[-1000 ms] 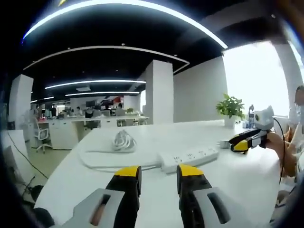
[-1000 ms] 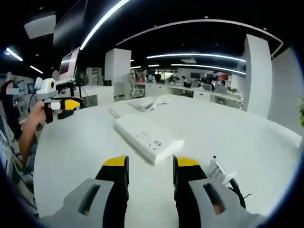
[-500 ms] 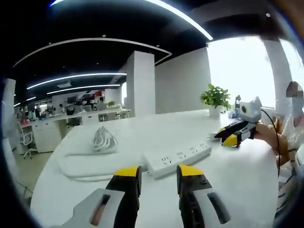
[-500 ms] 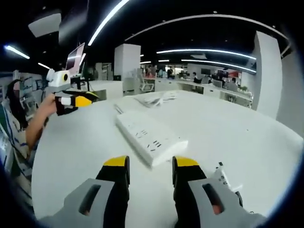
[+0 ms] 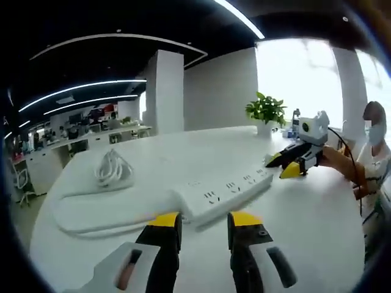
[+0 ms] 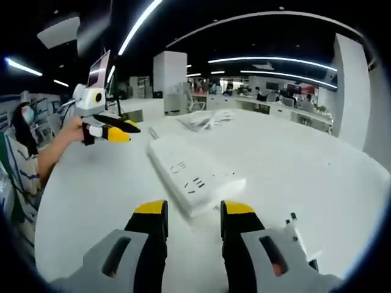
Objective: Straighten the power strip on the desk, plug the charger into it
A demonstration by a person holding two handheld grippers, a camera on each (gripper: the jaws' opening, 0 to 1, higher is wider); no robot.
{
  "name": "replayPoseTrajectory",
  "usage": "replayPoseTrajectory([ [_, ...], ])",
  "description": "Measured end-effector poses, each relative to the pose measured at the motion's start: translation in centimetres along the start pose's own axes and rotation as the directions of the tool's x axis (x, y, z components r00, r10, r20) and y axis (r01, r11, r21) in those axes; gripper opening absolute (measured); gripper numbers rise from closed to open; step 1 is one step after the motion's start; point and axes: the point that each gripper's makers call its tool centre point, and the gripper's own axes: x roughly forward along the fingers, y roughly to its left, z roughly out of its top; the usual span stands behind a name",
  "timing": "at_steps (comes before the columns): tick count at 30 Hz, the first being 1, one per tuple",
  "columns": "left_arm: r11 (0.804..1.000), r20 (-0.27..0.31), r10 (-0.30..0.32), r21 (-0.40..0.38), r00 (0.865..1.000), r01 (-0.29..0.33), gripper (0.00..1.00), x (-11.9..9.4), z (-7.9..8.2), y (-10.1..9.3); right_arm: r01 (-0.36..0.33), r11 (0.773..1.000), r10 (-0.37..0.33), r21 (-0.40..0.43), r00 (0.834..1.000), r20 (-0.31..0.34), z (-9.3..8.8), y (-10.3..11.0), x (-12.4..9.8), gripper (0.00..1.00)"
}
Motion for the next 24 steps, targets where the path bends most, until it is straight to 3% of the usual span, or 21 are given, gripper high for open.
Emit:
replayPoseTrajectory([
  [8, 1.000, -0.042, -0.030, -0.004, 0.999, 0.030, 0.30, 1.6, -0.6, 0.2, -0.011, 1.000, 0.011, 0.008, 1.000, -0.011, -0.3, -0.5, 0.9, 0.34],
  [15, 0.998, -0.033, -0.061, -0.017, 0.998, 0.060, 0.30, 2.2, -0.7, -0.1, -0.039, 0.999, 0.039, 0.008, 0.999, -0.005, -0.3, -0.2, 1.5, 0.33],
  [24, 0.997, -0.036, -0.081, -0.010, 0.996, 0.080, 0.30, 2.8, -1.0, -0.1, -0.025, 1.000, 0.025, 0.010, 0.999, 0.019, 0.0, -0.8, 1.6, 0.31],
])
